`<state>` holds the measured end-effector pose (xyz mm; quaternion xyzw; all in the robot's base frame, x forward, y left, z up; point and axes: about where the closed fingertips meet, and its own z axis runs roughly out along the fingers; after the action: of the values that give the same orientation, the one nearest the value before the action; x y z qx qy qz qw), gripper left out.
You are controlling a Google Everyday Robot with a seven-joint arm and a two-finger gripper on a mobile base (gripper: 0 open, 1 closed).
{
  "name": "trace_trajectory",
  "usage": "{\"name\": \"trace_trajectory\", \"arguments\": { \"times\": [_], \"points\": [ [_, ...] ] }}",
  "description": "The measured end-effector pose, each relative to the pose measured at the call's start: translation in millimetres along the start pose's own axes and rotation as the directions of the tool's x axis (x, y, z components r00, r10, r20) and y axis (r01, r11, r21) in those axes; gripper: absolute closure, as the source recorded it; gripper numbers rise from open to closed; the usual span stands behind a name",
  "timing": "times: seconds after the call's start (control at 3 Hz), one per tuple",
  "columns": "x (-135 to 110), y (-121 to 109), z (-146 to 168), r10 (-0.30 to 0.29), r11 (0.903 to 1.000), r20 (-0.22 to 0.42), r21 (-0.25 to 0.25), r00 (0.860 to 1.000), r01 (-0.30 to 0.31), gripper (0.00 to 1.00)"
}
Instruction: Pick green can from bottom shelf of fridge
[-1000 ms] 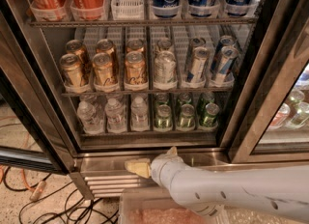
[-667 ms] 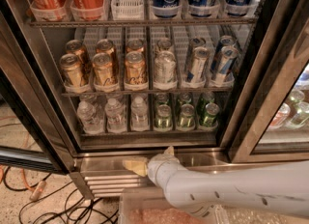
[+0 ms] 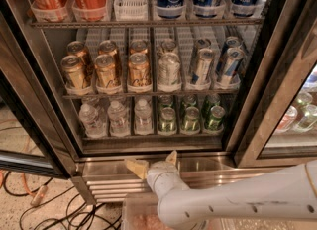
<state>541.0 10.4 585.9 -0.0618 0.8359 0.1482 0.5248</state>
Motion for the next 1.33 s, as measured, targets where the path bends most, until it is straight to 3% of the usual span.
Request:
{"name": "trace_trajectory", "arguments": {
  "times": [0.67, 1.33],
  "points": [
    [-13, -26, 9, 0.014, 0.9923, 0.153, 0.119, 0.988, -0.033, 0.00],
    [-23, -38, 13, -0.016, 0.9836, 0.271, 0.178, 0.963, -0.033, 0.00]
  ]
}}
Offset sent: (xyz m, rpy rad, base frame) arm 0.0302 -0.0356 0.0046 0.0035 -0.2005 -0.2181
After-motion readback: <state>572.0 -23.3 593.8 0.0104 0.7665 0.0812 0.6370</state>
